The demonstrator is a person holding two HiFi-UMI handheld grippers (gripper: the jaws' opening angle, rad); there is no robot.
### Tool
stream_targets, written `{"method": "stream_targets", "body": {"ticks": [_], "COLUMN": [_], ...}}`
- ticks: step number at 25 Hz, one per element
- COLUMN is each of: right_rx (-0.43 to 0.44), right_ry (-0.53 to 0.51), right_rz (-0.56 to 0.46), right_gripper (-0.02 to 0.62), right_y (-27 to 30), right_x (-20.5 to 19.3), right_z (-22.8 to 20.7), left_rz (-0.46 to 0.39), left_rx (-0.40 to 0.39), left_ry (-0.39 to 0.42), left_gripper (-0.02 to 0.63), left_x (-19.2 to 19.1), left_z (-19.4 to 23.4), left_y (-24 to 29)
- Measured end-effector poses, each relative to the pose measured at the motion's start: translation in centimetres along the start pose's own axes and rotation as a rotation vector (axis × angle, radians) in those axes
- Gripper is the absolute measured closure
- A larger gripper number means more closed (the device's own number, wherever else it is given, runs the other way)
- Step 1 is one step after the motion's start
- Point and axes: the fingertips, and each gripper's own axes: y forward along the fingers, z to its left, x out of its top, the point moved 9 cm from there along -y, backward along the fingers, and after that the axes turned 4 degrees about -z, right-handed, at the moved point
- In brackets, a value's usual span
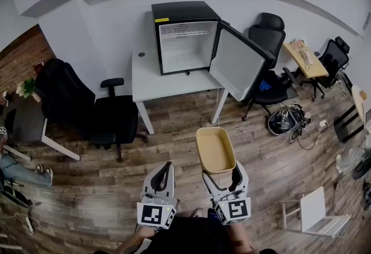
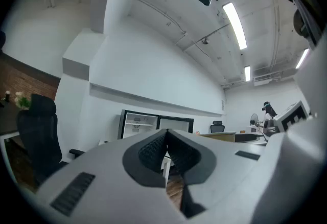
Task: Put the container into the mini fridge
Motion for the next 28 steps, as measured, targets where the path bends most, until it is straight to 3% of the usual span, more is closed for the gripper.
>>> {"method": "stream_targets", "body": {"ticks": [15, 22, 28], "right_rx": [-0.008, 0.013, 0.036], "right_ry": [0.037, 0.038, 0.038], "right_rz": [-0.030, -0.023, -0.041], "right_gripper": [0.141, 0.141, 0.141], "right_y": [-2.8, -4.8, -4.2], "right_x": [0.4, 0.0, 0.1], "right_z": [-1.0, -3.4, -6.1], "left_rz": [0.016, 0.014, 0.019], "left_rx": [-0.003, 0.016, 0.037], "left_ry": [-0.001, -0.005, 0.040], "left_gripper": [0.598, 0.598, 0.598], "left_x": [-0.4, -0.6, -0.5], "left_z": [-3.0, -6.4, -7.5], "left_y": [-1.2, -1.5, -0.4]}}
